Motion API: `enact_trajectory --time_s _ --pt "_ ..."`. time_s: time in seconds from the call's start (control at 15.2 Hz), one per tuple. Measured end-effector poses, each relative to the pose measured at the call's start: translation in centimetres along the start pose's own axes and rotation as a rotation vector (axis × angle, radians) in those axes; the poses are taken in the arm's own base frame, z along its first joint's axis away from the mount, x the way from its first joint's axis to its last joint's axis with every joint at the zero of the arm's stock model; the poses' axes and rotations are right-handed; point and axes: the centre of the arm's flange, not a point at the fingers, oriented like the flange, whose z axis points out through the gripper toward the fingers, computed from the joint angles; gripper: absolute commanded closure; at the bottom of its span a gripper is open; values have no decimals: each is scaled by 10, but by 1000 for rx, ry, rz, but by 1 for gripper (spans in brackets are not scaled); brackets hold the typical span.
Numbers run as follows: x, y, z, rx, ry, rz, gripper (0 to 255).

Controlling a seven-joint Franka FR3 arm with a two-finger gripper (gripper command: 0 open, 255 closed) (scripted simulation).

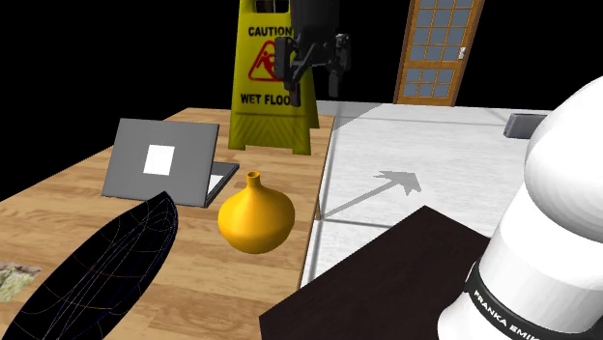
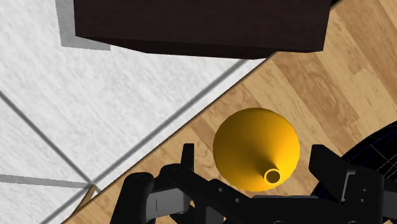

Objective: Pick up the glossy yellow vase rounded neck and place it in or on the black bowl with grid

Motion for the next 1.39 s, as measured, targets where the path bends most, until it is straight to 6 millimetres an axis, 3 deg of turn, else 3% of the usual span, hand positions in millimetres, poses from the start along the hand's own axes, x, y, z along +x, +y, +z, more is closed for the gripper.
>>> enact_trajectory --time_s 0.92,1.39 --pt "99 -73 131 8 45 14 0" --pt "108 -82 173 11 49 16 0"
